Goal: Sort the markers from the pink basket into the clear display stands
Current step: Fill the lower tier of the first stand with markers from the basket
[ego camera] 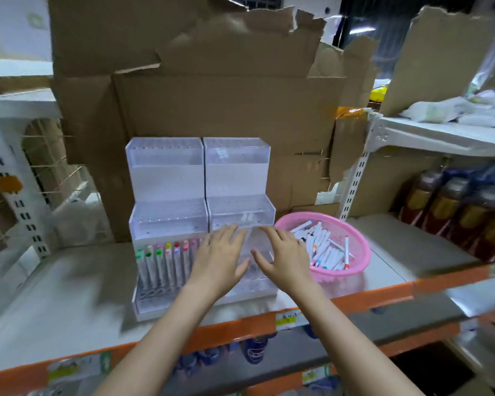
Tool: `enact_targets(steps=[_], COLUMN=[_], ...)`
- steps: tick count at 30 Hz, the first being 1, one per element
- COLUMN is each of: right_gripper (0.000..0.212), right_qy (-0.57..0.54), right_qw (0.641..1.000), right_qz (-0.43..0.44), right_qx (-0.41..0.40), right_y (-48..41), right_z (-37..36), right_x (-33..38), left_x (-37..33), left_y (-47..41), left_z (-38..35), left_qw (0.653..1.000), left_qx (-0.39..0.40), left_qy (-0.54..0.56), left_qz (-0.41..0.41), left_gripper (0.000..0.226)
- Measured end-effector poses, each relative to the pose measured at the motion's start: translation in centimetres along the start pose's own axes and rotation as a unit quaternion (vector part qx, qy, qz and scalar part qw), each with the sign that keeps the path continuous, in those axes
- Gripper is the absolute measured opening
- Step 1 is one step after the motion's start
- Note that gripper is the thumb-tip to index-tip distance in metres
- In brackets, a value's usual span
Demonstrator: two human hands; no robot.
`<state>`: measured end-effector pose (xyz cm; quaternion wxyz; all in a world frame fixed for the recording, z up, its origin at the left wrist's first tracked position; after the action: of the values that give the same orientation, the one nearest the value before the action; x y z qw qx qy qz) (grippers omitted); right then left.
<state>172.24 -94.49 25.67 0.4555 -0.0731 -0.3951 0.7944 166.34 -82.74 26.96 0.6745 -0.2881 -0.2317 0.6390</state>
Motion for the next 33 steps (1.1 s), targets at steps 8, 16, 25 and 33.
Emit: enact_targets(steps=[8,16,25,33], right_gripper=[0.046,0.043,0.029,0.014], right_qy=[0.113,0.116,0.131,-0.023], right_qw=[0.973,0.948,0.947,0.957], right_qz=[-0.141,-0.183,-0.174,-0.195], right_qx=[0.142,0.232,0.238,0.214], right_y=[0.3,0.0,-2.3,-3.0], right_z=[1.6,0.1,-2.7,-4.8], right_x=[-13.5,-20.8,-23.8,-23.8], left_x=[-10.3,-14.0,-13.8,-12.6], left_y=[-4.1,-7.0,-8.5,-8.8], left_z=[-7.6,-15.5,-19.3,-20.8], left_qw=[0.989,0.972,0.969,0.945], left_qx=[0.110,0.232,0.204,0.180], left_qy=[0.083,0.018,0.064,0.149], left_qz=[-0.048,0.004,0.122,0.227], left_gripper=[0.046,0.039,0.012,0.020])
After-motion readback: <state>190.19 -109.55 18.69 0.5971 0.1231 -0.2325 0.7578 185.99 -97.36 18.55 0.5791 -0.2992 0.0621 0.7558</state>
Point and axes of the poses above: each hand's wrist, its own y-axis away from the middle knuckle, its own z-axis out of the back of the hand, x = y × z, the point moved 8 cm from there along -y, towards the middle knuckle, and after that the axes turned 15 degrees about -x, right-handed, at the moved point
